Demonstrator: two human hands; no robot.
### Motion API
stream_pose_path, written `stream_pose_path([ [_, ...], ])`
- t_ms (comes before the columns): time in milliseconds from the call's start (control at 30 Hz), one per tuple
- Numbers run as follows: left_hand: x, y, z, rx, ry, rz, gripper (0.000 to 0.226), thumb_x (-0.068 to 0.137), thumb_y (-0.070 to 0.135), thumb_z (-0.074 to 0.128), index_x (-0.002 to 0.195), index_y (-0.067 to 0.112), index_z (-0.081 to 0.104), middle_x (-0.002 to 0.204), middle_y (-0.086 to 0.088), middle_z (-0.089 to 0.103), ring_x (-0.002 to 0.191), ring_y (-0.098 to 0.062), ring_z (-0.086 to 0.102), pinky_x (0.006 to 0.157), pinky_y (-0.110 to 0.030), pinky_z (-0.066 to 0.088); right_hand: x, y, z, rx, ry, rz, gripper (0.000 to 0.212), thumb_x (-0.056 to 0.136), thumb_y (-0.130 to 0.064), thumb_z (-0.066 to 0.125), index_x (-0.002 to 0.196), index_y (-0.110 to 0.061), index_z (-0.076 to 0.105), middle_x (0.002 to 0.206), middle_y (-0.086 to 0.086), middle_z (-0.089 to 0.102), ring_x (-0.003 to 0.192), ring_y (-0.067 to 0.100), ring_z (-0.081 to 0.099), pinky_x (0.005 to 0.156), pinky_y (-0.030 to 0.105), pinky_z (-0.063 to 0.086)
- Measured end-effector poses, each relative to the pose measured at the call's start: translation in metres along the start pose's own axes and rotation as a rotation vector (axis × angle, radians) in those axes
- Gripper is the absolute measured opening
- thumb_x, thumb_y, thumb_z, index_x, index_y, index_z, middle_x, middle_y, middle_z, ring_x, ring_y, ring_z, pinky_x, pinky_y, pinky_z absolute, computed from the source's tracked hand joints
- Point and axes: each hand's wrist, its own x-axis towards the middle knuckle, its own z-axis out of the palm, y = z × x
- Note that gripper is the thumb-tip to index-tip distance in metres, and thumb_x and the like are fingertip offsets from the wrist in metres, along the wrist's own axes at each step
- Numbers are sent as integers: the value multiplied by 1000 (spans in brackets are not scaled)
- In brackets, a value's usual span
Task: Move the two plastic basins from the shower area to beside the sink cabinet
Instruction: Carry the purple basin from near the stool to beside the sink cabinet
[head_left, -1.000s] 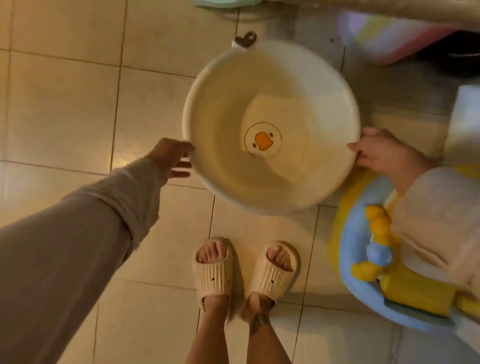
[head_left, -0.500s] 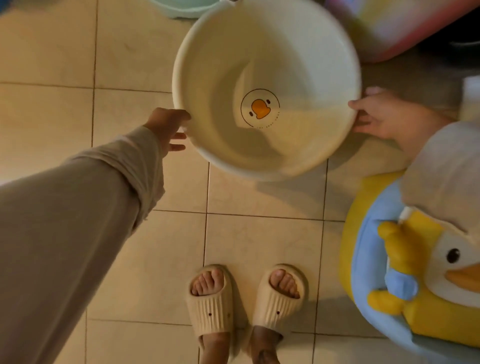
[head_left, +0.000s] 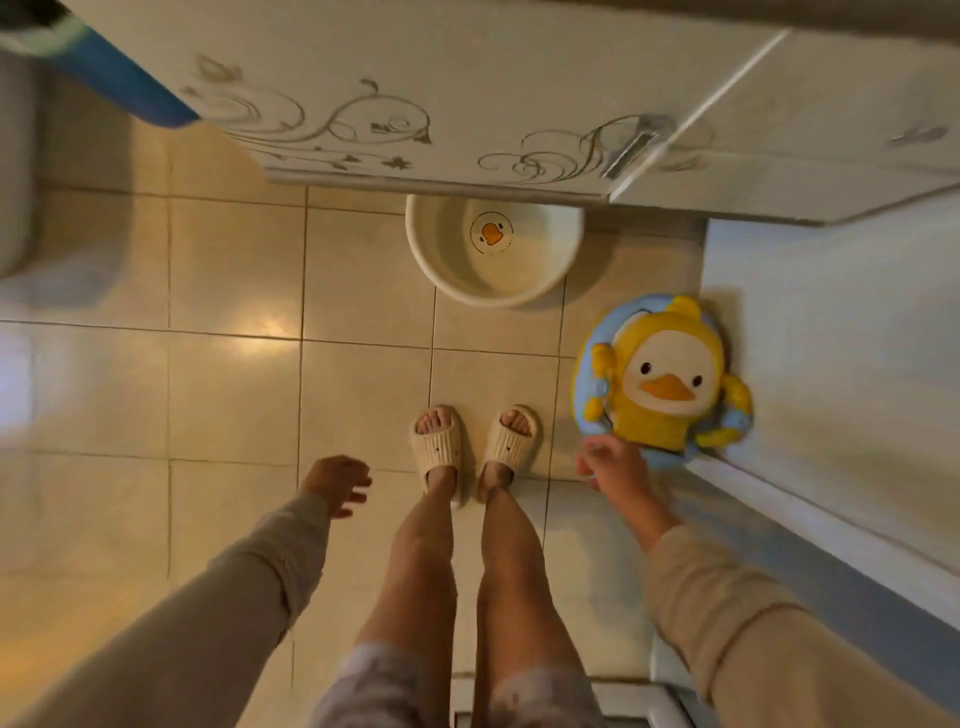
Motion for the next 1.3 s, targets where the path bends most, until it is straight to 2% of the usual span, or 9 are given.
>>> stream_pose_path([
  [67, -41, -30, -10, 75, 26, -23, 14, 94, 6, 41, 87, 8, 53, 99, -17, 55, 60, -20, 48, 57, -23, 31, -58, 16, -12, -25, -62, 14, 26, 87, -3, 51, 71, -22, 59, 76, 14, 64, 64, 25, 59, 64, 33, 47],
  [133, -77, -47, -16, 104, 23, -24, 12, 93, 5, 42, 95, 6, 53, 96, -15, 57, 60, -21, 49, 56, -24, 33, -107, 28, -24, -50, -99, 34, 16, 88, -3, 50, 88, -11, 63, 77, 11, 64, 63, 18, 59, 60, 26, 45],
  [267, -129, -58, -22, 73, -8, 23, 9, 92, 5, 45, 97, 5, 53, 78, -10, 57, 59, -20, 49, 56, -25, 35, -174, 35, -42, -53, -87, 26, 18, 88, -3, 49, 101, -6, 62, 84, 12, 66, 73, 22, 63, 66, 31, 51],
  [533, -168, -38, -39, -66, 80, 202, 31, 92, 7, 48, 119, -3, 58, 117, -23, 64, 61, -17, 53, 56, -27, 41, -199, 21, -79, -51, -60, -6, 21, 91, -3, 49, 110, 2, 57, 91, 19, 61, 74, 27, 58, 64, 32, 46],
  [733, -203, -43, -50, -405, 200, 296, 31, 92, 10, 49, 119, -1, 59, 113, -19, 65, 87, -26, 58, 65, -28, 46, -158, -22, -119, -279, -161, 0, 24, 92, -4, 48, 114, -1, 56, 76, 18, 58, 54, 25, 50, 49, 26, 37],
  [833, -220, -76, -39, -614, 232, 285, 27, 92, 7, 47, 115, 0, 60, 105, -15, 63, 84, -25, 58, 63, -26, 45, -140, -50, -129, -437, -207, -62, 23, 90, -5, 50, 112, -9, 56, 70, 16, 55, 50, 22, 45, 47, 23, 32],
  [967, -235, -136, -5, -1057, 249, 159, 14, 91, 6, 47, 99, 5, 58, 85, -11, 63, 66, -21, 56, 61, -27, 44, -128, -95, -120, -684, -244, -167, 13, 88, -3, 50, 79, -2, 60, 61, 10, 51, 50, 21, 45, 56, 26, 31],
  [1167, -234, -205, 73, -1459, 313, -45, 13, 92, 7, 46, 98, 4, 56, 78, -10, 61, 65, -23, 54, 62, -28, 42, -138, -168, -59, -935, -377, -384, 15, 92, -3, 44, 100, -4, 55, 69, 10, 55, 55, 19, 49, 50, 22, 33],
  [1300, -227, -230, 120, -1635, 318, -216, 13, 92, 7, 45, 100, 3, 55, 102, -16, 58, 84, -29, 54, 79, -37, 43, -165, -207, -6, -997, -464, -519, 17, 90, -3, 45, 103, -5, 57, 76, 10, 59, 64, 21, 55, 58, 31, 43],
])
